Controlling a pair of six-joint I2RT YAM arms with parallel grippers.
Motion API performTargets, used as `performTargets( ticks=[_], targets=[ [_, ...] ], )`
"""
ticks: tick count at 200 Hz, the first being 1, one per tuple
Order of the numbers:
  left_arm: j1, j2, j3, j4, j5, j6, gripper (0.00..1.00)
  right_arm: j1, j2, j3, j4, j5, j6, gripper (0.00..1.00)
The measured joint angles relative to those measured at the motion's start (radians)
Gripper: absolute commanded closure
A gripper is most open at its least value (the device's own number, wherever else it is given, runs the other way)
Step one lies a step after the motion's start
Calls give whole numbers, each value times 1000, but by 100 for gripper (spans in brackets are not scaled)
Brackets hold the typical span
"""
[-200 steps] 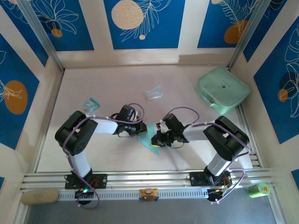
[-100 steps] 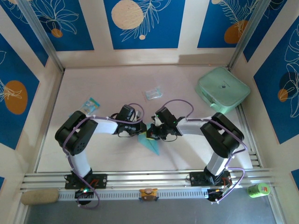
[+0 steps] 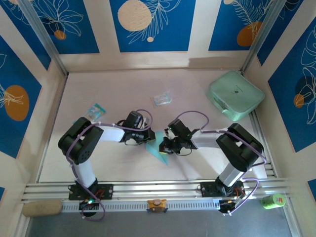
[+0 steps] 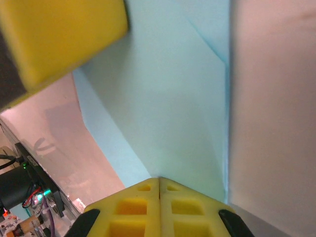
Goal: Fold a paper plane with a square sheet of paper (pick it up from the middle)
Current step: Fourth fold the wing at the center of the table.
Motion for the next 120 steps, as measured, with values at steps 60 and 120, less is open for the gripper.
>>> performTargets(
  ticks=[60,120],
  targets=[
    [0,0,0,0,0,0,95,25,-130,-97,-41,0,5,97],
    [0,0,-2,5,0,-1,95,21,-108,5,-55,-4,4,97]
  ],
)
